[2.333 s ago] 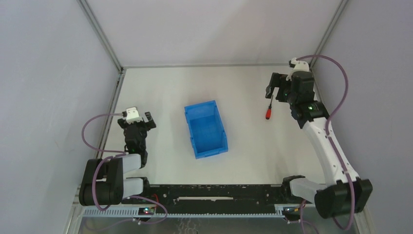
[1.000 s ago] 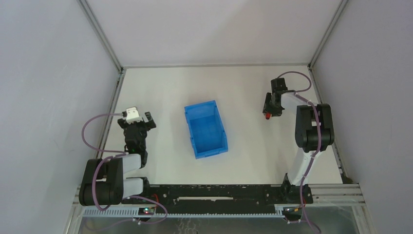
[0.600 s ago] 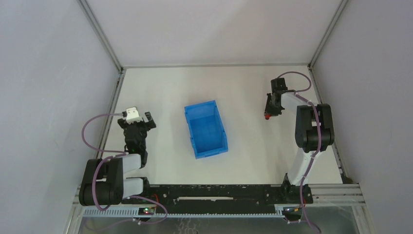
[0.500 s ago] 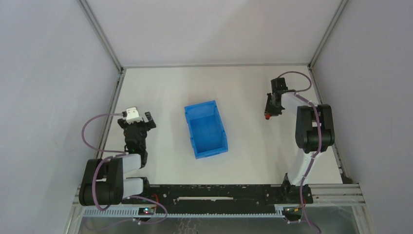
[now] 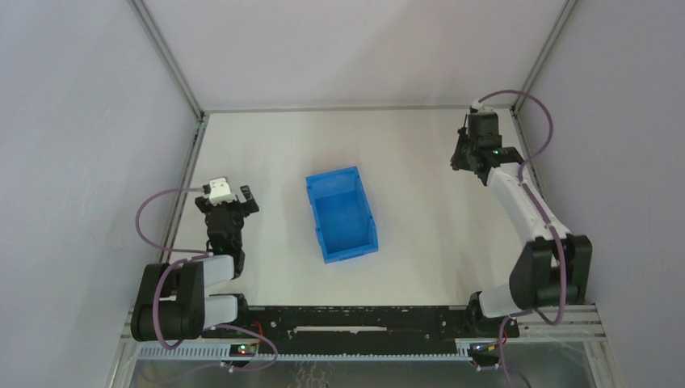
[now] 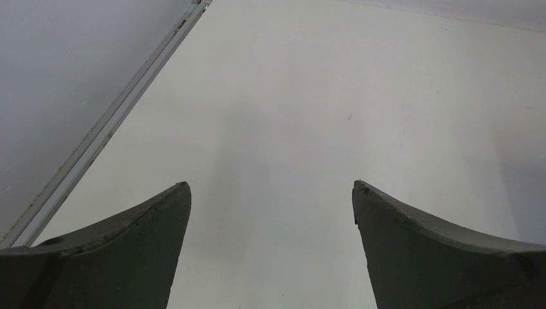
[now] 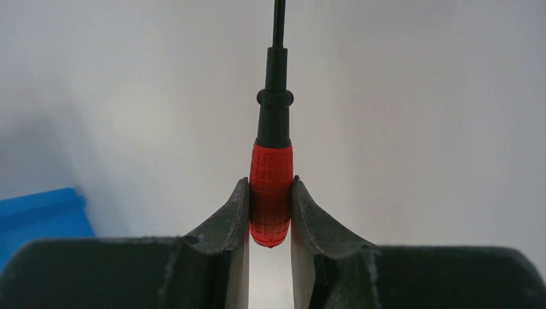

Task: Put the screwdriver in the bin
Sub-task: Pick up the screwdriver from the center of the board.

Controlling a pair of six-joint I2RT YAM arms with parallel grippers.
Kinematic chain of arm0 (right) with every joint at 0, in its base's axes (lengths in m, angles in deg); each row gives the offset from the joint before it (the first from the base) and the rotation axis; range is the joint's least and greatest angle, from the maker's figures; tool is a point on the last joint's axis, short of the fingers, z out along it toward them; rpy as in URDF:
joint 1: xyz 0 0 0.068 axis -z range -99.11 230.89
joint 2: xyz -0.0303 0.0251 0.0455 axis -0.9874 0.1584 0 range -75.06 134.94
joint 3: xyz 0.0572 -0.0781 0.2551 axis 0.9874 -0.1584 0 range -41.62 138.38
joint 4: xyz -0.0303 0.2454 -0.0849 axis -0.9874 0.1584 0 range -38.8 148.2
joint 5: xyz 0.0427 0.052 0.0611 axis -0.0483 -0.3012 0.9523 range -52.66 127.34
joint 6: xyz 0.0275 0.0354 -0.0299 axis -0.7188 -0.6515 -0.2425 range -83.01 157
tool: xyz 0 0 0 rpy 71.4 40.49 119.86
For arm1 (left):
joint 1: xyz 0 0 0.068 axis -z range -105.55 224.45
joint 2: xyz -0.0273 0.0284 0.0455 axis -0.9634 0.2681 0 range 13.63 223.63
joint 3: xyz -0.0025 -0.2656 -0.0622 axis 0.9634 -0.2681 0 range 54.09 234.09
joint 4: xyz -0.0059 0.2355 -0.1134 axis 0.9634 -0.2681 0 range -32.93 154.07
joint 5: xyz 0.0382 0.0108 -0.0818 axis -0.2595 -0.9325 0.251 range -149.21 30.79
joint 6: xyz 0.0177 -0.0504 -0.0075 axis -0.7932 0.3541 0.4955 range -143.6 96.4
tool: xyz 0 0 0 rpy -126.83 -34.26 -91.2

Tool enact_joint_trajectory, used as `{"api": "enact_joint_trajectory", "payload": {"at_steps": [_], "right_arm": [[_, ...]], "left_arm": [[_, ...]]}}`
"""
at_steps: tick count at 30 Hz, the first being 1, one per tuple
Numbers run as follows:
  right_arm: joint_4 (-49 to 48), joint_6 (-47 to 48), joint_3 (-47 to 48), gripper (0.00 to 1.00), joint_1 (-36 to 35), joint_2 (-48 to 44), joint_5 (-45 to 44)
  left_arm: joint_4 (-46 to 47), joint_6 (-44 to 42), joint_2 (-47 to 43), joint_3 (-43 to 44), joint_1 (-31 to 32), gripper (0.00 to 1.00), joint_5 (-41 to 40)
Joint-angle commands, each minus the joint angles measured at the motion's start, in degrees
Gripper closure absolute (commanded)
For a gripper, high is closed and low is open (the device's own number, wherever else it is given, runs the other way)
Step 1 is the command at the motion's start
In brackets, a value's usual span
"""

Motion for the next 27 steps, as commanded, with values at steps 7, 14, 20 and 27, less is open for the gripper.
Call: {"api": "enact_joint_trajectory", "payload": {"at_steps": [7,14,20,27], "right_arm": [[-0.6,4.3,1.6,0.89,-1.9,-21.8,1.6],[-3.6,6.2,0.0,0.96,-3.0,-30.8,2.5],[-4.2,6.9,-1.3,0.98,-3.9,-32.3,2.3],[-4.0,5.2,-1.2,0.98,-10.8,-32.1,0.3]], "left_arm": [[2.0,-1.1,-0.1,2.2,-0.3,0.0,-0.8],[2.0,-1.1,-0.1,2.2,-0.3,0.0,-0.7],[2.0,-1.1,-0.1,2.3,-0.3,0.0,-0.7],[2.0,-1.2,-0.1,2.3,-0.3,0.0,-0.7]]}}
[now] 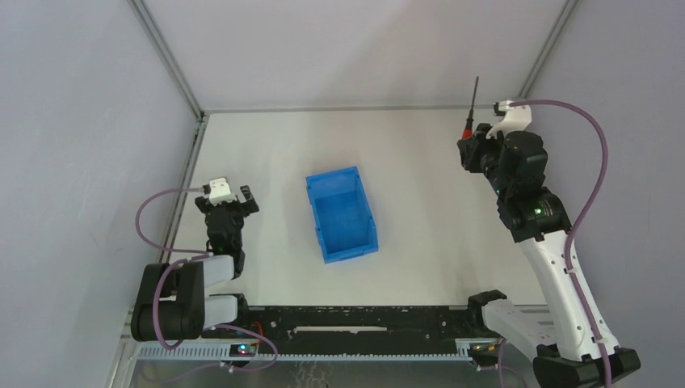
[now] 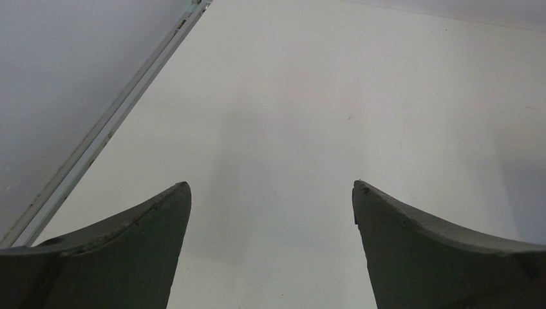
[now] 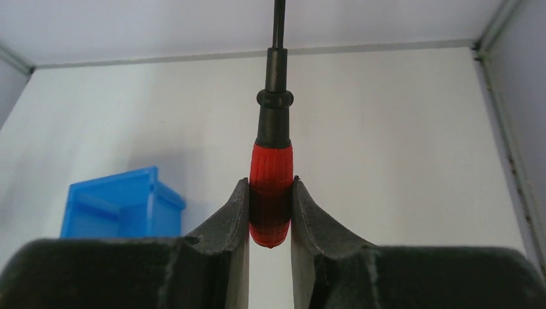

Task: Put the screwdriver in the bin
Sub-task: Place the screwdriver in the bin.

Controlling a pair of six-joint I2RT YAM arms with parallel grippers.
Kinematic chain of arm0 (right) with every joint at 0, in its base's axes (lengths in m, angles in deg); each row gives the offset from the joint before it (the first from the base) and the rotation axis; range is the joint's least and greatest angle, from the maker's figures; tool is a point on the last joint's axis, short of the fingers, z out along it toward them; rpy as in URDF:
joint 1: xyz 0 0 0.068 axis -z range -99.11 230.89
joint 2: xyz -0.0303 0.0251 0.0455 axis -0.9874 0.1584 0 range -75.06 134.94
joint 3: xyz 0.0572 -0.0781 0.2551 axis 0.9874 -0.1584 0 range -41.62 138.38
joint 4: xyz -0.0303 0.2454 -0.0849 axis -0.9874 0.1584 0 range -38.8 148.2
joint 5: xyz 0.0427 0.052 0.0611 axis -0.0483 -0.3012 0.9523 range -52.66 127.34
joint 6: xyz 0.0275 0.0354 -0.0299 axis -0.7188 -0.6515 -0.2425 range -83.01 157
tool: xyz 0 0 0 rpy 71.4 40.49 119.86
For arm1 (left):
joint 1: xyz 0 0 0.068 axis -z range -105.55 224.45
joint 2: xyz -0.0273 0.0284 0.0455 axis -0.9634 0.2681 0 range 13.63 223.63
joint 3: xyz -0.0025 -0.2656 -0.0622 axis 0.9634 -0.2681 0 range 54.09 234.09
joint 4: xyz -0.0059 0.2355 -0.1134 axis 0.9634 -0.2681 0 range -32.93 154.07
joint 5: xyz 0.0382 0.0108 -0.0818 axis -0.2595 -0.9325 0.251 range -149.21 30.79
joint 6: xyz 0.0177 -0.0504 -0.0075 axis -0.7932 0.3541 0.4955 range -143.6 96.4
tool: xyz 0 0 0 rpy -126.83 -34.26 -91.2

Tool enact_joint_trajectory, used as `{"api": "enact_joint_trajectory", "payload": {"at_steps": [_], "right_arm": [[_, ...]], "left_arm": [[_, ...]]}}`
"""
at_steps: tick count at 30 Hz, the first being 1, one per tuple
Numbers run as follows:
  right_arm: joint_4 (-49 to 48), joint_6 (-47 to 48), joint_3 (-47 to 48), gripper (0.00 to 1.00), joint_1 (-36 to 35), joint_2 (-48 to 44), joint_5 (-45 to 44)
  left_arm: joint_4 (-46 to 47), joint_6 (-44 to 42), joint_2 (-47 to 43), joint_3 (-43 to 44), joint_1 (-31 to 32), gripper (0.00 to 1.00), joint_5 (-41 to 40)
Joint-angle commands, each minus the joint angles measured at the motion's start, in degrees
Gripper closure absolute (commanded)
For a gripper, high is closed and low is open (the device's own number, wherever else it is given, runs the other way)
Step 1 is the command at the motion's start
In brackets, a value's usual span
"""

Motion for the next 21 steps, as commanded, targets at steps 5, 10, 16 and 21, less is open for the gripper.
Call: {"api": "enact_joint_trajectory", "payload": {"at_steps": [5,10,16,21], "right_arm": [[-3.1,-1.7,0.2,0.98,-12.9,0.9,-6.8],[-4.7,-4.7,0.3,0.98,-19.2,3.2,-8.5],[-8.0,-6.5,0.5,0.97,-27.3,6.6,-12.2],[-8.1,-6.9,4.2,0.97,-33.8,12.1,-15.3]], "left_arm": [[2.0,-1.1,-0.1,2.2,-0.3,0.0,-0.7],[2.0,-1.1,-0.2,2.3,-0.3,0.0,-0.8],[2.0,-1.1,-0.1,2.3,-0.3,0.0,-0.7],[2.0,-1.1,-0.2,2.3,-0.3,0.0,-0.7]]}}
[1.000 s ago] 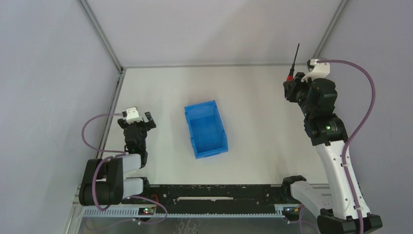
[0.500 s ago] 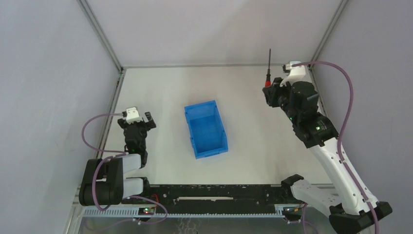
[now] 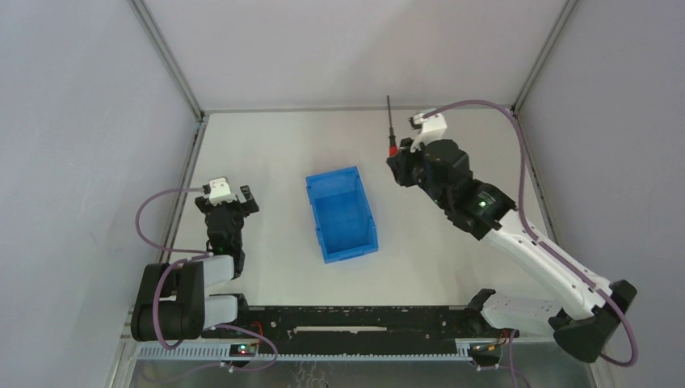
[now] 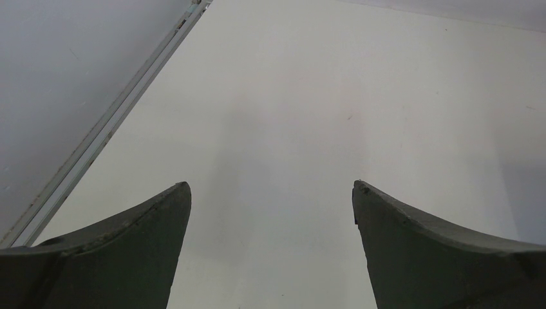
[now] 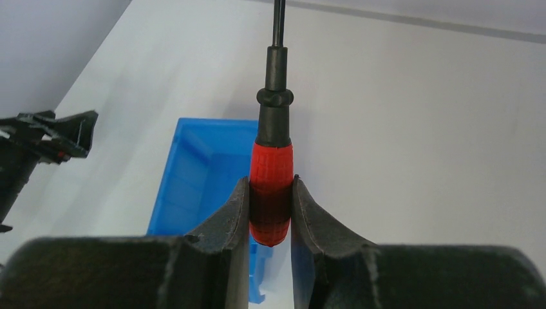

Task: Put the screwdriver in the bin
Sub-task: Place the screwdriver in the bin.

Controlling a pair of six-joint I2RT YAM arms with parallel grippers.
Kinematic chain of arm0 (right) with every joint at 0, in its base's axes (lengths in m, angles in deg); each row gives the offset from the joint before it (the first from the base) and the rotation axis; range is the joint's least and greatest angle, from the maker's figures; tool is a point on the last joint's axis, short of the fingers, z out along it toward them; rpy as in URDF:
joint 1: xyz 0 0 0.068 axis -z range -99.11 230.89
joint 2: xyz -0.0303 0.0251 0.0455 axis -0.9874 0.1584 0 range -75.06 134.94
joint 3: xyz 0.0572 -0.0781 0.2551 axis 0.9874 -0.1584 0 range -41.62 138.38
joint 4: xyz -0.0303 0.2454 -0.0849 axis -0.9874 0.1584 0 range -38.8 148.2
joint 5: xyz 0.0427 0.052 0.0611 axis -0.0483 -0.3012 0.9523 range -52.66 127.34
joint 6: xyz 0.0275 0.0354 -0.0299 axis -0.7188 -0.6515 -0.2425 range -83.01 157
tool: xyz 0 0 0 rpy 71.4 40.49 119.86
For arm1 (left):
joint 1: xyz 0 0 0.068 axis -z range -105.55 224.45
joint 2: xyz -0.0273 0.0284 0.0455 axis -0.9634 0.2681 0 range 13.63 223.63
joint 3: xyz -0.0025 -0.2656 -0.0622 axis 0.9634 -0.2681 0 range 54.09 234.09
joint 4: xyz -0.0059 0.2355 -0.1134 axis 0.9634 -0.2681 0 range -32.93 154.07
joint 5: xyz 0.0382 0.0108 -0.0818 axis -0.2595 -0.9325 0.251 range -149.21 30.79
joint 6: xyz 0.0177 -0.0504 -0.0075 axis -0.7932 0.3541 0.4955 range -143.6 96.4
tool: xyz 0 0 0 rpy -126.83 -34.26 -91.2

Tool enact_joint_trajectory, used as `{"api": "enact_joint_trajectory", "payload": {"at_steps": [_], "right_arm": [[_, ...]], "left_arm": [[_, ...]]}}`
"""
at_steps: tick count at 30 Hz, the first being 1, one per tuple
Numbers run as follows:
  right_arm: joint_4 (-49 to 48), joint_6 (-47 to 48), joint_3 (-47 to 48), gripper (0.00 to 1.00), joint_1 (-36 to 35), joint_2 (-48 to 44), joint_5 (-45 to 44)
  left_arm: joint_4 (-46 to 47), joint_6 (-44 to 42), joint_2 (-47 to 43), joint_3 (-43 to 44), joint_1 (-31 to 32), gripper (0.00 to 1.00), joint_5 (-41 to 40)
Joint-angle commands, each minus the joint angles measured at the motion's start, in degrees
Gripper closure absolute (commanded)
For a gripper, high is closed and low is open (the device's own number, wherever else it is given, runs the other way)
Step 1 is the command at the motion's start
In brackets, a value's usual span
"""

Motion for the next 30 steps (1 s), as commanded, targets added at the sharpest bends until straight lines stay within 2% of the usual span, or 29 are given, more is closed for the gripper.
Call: {"api": "enact_joint_trajectory", "payload": {"at_steps": [1,7,15,30], "right_arm": [[-3.2,-1.7,4.8,0.97,-4.9,4.5,-4.5],[-3.9,-1.4,8.9,0.96,-9.7,9.8,-6.0],[-2.7,-2.3,12.6,0.96,-12.2,15.1,-5.6],[0.9,-6.6,7.7,0.95,-15.5,22.4,-4.3]], "left_arm": [[2.0,-1.1,-0.1,2.2,-0.3,0.0,-0.7],[2.0,-1.1,-0.1,2.3,-0.3,0.0,-0.8],[2.0,-1.1,-0.1,2.3,-0.3,0.0,-0.7],[2.0,-1.1,-0.2,2.3,-0.3,0.0,-0.7]]}}
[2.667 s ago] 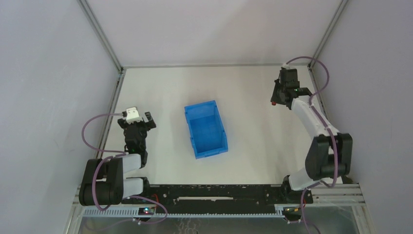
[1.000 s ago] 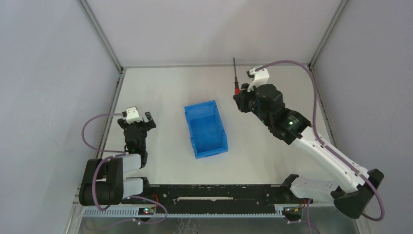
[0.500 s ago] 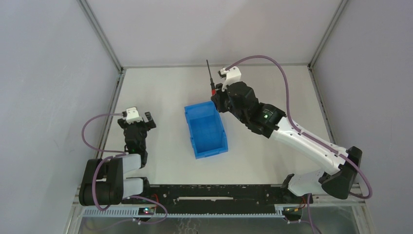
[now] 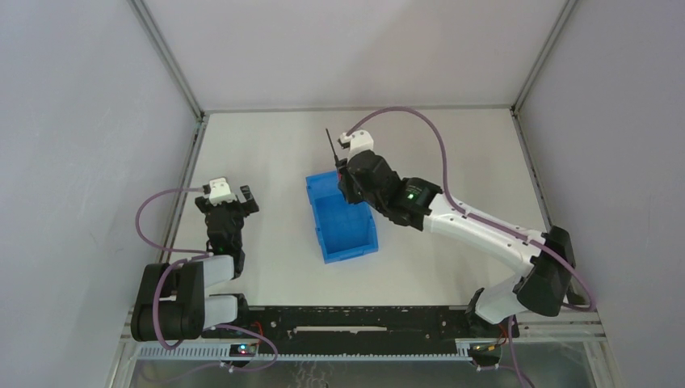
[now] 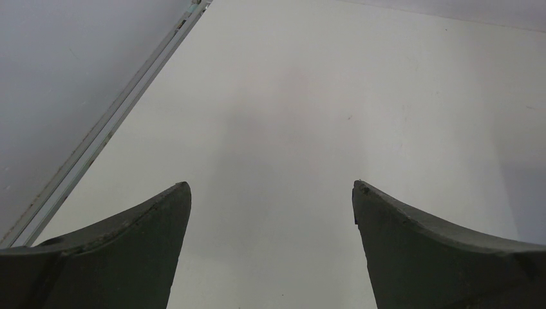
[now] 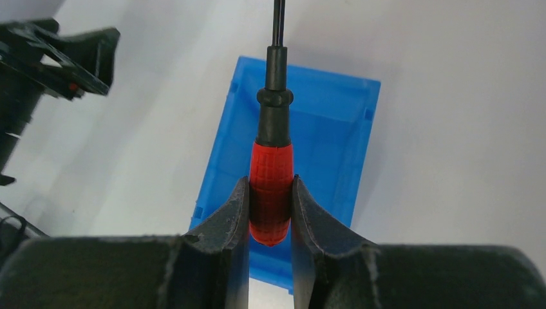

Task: Put the screwdriver in the bin
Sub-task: Place the screwdriver in the bin.

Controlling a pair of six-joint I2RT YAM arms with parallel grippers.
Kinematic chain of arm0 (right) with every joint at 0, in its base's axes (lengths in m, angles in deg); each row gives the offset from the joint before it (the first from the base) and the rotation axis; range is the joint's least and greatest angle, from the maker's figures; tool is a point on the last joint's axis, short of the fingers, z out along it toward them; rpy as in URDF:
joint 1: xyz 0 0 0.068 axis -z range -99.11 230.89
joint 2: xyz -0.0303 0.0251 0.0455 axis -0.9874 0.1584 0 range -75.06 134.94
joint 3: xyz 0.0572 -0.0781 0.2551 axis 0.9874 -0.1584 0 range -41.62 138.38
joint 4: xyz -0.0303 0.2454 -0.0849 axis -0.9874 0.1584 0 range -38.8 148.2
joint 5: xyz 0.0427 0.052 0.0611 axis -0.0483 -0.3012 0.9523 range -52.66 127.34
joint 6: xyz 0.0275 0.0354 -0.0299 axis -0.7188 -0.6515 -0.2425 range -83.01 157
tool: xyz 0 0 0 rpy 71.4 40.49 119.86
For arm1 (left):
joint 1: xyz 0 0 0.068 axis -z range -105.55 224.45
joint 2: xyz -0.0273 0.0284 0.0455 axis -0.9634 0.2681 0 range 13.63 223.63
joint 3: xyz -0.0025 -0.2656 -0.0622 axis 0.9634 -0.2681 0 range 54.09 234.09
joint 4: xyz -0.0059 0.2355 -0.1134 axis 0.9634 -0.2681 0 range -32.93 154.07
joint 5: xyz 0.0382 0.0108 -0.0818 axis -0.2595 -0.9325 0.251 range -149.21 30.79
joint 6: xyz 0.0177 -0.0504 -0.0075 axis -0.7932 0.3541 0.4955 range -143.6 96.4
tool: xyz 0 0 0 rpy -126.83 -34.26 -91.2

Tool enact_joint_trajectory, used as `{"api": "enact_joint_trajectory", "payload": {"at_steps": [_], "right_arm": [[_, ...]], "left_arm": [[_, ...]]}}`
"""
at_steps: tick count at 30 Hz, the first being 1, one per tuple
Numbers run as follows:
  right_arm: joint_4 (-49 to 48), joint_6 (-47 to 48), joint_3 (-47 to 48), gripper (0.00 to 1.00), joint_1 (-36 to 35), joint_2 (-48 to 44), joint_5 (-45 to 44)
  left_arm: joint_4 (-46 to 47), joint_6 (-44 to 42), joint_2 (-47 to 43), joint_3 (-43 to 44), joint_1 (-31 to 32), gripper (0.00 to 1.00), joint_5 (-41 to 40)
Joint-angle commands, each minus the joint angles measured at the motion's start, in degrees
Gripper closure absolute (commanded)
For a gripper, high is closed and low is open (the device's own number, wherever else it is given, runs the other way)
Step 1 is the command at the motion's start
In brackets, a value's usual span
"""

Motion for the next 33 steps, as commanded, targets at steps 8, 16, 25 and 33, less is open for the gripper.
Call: {"api": "enact_joint_trajectory", "payload": {"at_steps": [8,16,25,33], "right_arm": [[1.5,-3.7,-3.3,0.97,-2.2,8.7,-0.4],[0.5,-4.6,-5.4,0.96,-3.4,16.4,-0.2],[-1.0,-4.1,-5.4,0.94,-3.2,22.0,1.0],[-1.0,-4.3,-5.4,0.67,-2.4,24.1,3.0]], "left_arm": [[2.0,-1.1,-0.2,2.3,-0.3,0.0,-0.7],[2.0,-1.1,-0.1,2.3,-0.3,0.0,-0.8],[2.0,-1.1,-0.1,2.3,-0.3,0.0,-0.7],[2.0,-1.1,-0.2,2.3,-0.3,0.0,-0.8]]}}
